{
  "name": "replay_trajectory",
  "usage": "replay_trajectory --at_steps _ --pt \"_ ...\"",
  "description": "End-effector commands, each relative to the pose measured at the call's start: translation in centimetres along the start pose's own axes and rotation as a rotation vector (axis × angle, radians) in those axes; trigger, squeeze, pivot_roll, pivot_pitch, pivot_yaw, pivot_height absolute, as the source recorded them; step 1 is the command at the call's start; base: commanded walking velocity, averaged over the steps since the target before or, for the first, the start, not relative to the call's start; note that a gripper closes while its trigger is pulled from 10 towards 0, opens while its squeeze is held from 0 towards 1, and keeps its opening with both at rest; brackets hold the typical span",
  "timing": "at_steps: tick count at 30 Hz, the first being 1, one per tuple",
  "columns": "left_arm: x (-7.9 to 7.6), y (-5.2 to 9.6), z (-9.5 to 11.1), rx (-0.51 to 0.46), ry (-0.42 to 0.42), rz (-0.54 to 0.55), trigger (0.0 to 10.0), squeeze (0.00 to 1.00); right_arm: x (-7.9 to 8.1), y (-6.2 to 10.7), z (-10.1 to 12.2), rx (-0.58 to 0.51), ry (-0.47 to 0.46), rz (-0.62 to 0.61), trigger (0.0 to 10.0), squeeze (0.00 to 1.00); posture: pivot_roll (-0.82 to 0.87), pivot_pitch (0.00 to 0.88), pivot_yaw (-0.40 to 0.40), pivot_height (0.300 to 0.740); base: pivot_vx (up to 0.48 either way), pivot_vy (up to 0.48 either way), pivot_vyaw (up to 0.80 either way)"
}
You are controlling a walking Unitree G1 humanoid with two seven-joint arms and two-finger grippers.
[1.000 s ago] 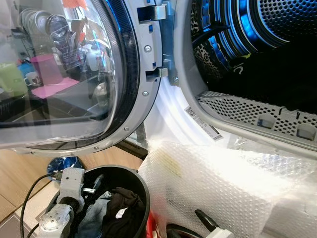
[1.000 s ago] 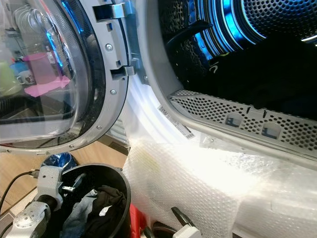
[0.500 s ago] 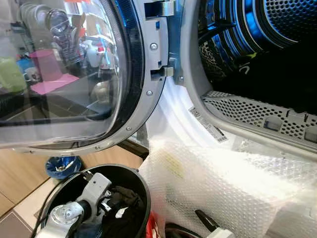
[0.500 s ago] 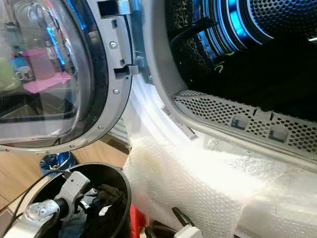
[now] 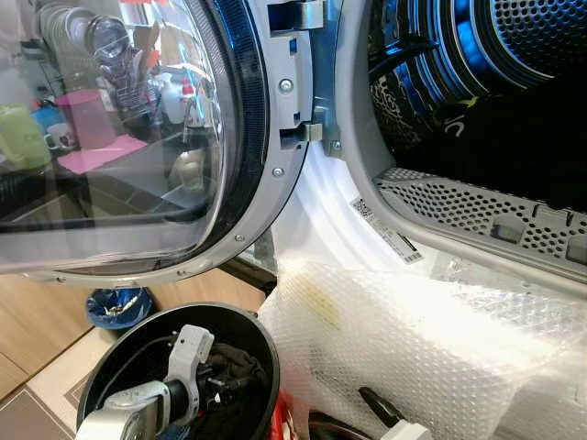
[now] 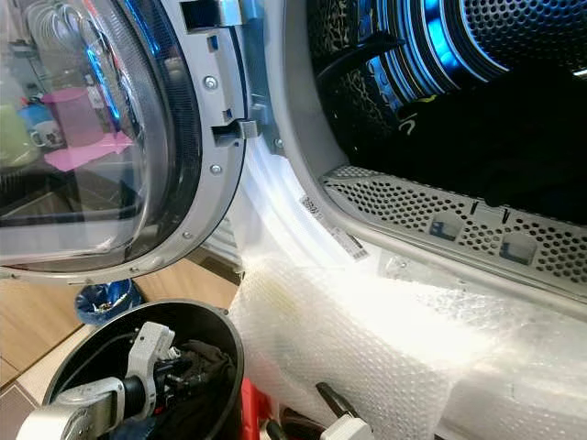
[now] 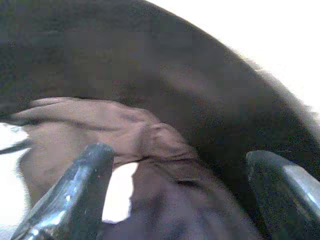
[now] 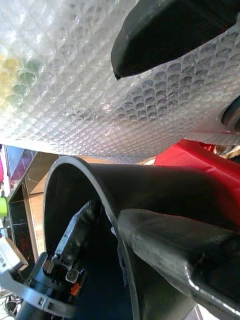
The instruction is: Clothes washing
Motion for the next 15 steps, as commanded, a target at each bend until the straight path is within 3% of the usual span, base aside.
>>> replay_trajectory --at_steps 1,5,10,11,15 --pt "1.0 0.4 -1.3 0.081 -0.002 0.041 10.0 1.0 0.1 0.1 -0.6 0.018 -0.01 0.003 10.0 0.0 0.12 0.0 0.102 0.74 0.0 0.0 0.0" --pt "0.7 0.1 -2.6 0.164 0.001 0.011 10.0 1.0 0.2 0.1 -0.6 0.026 -0.01 0.006 10.0 0.0 0.12 0.0 0.094 0.74 0.0 0.0 0.0" --pt "0.4 -0.5 -2.8 0.181 0.036 0.009 10.0 0.96 0.2 0.1 -0.7 0.029 -0.008 0.008 10.0 0.0 0.11 0.0 0.095 0.74 0.0 0.0 0.0" --pt "0.0 -0.7 -2.7 0.185 0.052 -0.015 10.0 0.0 0.2 0.1 -0.7 0.03 -0.008 0.009 10.0 0.0 0.11 0.0 0.094 0.74 0.0 0.0 0.0" --pt "-1.3 -0.9 -2.8 0.193 0.081 -0.079 10.0 0.0 0.2 0.1 -0.8 0.034 -0.008 0.011 10.0 0.0 0.11 0.0 0.093 0.74 0.0 0.0 0.0"
Point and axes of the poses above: a point about 5 cm out from each wrist's last joint towards the gripper, its own y axis pointing back from the gripper into the wrist, its own z axis along the axis of the wrist's last joint, x = y × z, the point moved 6 cm from there along -y, pointing out of the wrist towards the gripper, and after that the axes turned 13 degrees about -y, right-handed, at the moved point
